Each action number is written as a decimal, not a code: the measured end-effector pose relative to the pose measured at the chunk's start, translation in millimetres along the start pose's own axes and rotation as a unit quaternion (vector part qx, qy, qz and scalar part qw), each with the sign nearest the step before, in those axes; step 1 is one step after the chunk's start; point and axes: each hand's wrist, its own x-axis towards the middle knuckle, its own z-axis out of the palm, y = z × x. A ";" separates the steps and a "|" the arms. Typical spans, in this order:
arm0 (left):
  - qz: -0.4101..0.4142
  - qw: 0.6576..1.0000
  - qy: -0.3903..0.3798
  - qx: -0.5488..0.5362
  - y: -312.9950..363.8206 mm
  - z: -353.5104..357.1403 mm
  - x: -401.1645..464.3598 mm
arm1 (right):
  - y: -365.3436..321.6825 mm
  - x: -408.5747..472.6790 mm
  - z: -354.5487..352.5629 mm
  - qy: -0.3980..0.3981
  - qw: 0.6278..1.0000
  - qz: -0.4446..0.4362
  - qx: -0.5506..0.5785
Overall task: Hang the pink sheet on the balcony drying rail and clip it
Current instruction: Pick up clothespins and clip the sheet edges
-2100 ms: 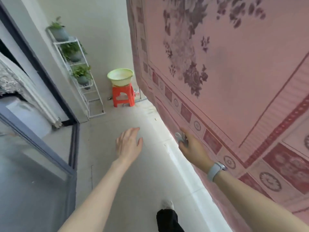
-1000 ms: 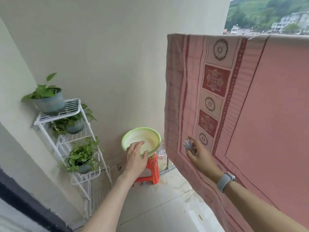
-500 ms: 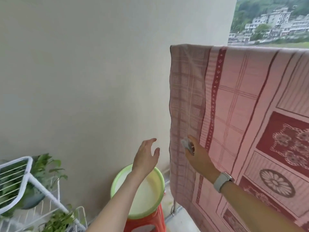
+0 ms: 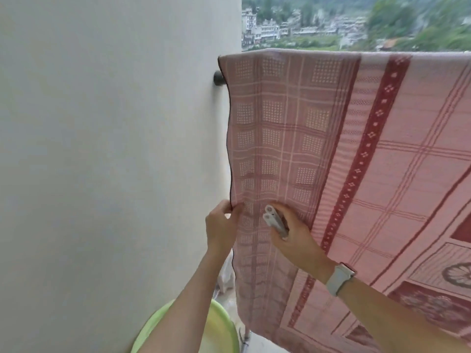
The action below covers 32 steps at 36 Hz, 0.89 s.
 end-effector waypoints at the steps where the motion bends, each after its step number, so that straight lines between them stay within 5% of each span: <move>1: 0.020 1.000 -0.010 -0.008 -6.1 0.7 -4.3 | -6.8 1.5 3.8 0.017 1.000 0.010 0.013; 5: 0.092 0.995 -0.028 -0.034 -19.2 8.2 -31.6 | -31.6 8.7 17.3 0.078 0.993 0.050 0.079; 12: 0.233 0.969 -0.083 0.014 -29.9 8.5 -26.8 | -59.9 33.0 28.4 0.186 0.981 0.061 -0.006; 15: 0.200 0.969 -0.130 -0.070 -34.4 -3.1 -7.9 | -49.8 35.3 27.5 0.206 0.977 0.049 -0.001; 19: 0.034 0.977 -0.122 -0.172 -29.0 -12.1 26.1 | -46.4 26.7 25.9 0.200 0.979 0.024 0.009; 26: -0.055 0.924 -0.301 -0.227 2.6 -0.8 69.5 | -43.3 24.6 30.3 0.185 0.979 -0.009 -0.086; 32: -0.044 0.930 -0.183 -0.316 7.4 -4.3 67.1 | -50.8 24.2 31.1 0.168 0.978 -0.028 -0.120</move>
